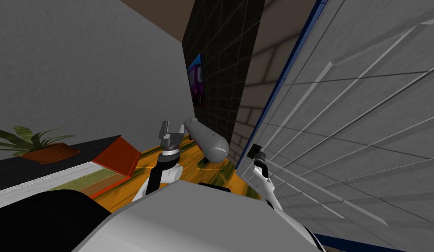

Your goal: Pull the door open

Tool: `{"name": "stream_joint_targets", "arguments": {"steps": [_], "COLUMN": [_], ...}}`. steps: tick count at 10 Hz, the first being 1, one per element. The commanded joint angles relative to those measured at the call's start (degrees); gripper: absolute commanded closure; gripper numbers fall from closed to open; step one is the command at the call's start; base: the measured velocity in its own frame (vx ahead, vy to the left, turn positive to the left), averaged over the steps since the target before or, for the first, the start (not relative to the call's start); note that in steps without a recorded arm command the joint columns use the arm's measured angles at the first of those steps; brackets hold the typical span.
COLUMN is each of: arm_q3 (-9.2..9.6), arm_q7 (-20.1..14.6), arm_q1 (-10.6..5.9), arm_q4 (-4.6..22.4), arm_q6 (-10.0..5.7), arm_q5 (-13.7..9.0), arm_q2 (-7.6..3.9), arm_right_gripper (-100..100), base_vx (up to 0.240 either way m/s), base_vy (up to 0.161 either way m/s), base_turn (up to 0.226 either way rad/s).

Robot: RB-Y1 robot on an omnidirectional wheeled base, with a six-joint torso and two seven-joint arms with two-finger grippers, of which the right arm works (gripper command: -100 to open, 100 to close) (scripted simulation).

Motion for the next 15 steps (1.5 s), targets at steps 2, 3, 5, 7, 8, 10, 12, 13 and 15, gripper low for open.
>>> {"name": "stream_joint_targets", "arguments": {"steps": [2, 3, 5, 7, 8, 10, 12, 13, 15], "arm_q3": [1.95, 1.95, 1.95, 2.68, 2.19, 2.22, 2.27, 2.29, 2.35], "arm_q7": [-4.2, -4.8, -4.8, -7.2, -8.7, -11.1, -14.0, -15.6, -18.9], "arm_q1": [-0.42, -0.42, -0.42, -0.29, 0.94, 1.12, 1.34, 1.47, 1.74], "arm_q4": [-1.4, -1.4, -1.4, -1.3, -0.8, -1.5, -2.4, -2.9, -3.9], "arm_q6": [-0.04, -0.04, -0.04, -0.08, -0.17, -0.54, -1.0, -1.26, -1.82], "arm_q5": [-2.3, -2.3, -2.3, -3.5, -5.0, -6.7, -8.9, -10.2, -12.8], "arm_q2": [-0.26, -0.26, -0.26, -0.52, 0.24, 1.01, 1.98, 2.53, 3.73], "arm_right_gripper": [100, 100, 100, 100, -100, -100, -100, -100, -100], "base_vx": [-0.029, -0.031, -0.009, -0.013, -0.037, -0.079, -0.083, -0.085, -0.089], "base_vy": [-0.001, -0.008, 0.002, -0.004, -0.028, 0.006, 0.003, -0.026, -0.028], "base_turn": [0.025, 0.02, -0.001, 0.007, 0.025, 0.116, 0.068, 0.093, 0.11]}}
